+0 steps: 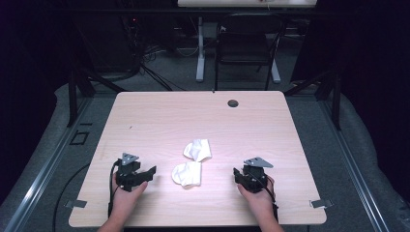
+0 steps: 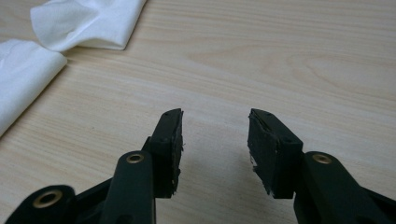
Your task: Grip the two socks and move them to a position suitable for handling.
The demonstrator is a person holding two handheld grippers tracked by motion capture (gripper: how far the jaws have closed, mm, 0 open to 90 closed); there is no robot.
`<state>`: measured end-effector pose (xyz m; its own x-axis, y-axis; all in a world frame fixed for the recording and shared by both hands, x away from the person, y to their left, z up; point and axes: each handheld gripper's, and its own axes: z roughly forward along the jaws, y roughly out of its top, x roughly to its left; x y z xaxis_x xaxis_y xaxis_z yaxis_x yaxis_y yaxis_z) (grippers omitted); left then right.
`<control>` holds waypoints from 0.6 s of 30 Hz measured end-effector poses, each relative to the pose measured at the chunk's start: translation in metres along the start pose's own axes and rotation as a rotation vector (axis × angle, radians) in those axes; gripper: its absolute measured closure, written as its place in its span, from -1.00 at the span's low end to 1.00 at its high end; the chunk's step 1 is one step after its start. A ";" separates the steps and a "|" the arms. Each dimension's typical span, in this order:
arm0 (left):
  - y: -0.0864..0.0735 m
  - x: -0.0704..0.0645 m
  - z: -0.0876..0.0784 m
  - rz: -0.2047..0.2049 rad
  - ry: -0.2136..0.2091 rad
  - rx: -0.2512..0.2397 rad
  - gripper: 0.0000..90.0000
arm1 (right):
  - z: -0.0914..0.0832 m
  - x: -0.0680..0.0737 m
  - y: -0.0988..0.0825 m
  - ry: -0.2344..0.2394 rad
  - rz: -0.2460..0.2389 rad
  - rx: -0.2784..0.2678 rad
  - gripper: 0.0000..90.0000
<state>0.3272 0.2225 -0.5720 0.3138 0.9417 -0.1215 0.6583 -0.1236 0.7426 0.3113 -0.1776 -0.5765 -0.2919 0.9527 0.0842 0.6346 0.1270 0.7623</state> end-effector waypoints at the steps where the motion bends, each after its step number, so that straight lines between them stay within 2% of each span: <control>1: 0.000 0.000 0.000 0.000 0.000 0.000 -0.29 | 0.000 0.000 0.000 0.000 0.000 0.000 0.23; 2: 0.000 -0.001 -0.001 -0.007 -0.005 -0.003 -0.29 | 0.000 0.000 0.000 0.004 0.004 -0.003 0.23; 4: 0.000 -0.005 -0.002 0.020 0.020 -0.017 -0.14 | 0.000 0.000 0.000 0.001 0.011 -0.020 0.22; 5: 0.000 -0.006 -0.002 0.036 0.028 -0.016 -0.13 | 0.001 0.001 0.000 0.000 0.011 -0.027 0.21; 7: 0.000 -0.007 -0.002 0.041 0.028 -0.017 -0.13 | 0.001 0.001 0.000 0.017 0.017 -0.032 0.21; 9: 0.000 -0.009 -0.001 0.045 0.001 -0.024 -0.12 | 0.000 0.003 0.000 0.026 0.005 -0.042 0.19; 14: -0.001 -0.013 -0.001 0.053 0.002 -0.045 -0.06 | -0.003 0.007 0.003 0.035 0.003 -0.049 0.31; 15: -0.001 -0.014 -0.001 0.051 -0.004 -0.046 -0.03 | -0.005 0.011 0.004 0.011 -0.014 -0.069 0.37; 17: -0.002 -0.016 0.000 0.050 -0.020 -0.038 -0.02 | -0.005 0.014 0.005 -0.005 -0.026 -0.074 0.41; 18: -0.003 -0.020 0.000 0.055 -0.033 -0.025 0.00 | -0.006 0.020 0.006 0.011 -0.029 -0.073 0.44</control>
<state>0.3196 0.2040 -0.5717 0.3716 0.9228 -0.1015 0.6223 -0.1664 0.7649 0.3047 -0.1598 -0.5662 -0.3177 0.9458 0.0677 0.5717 0.1341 0.8095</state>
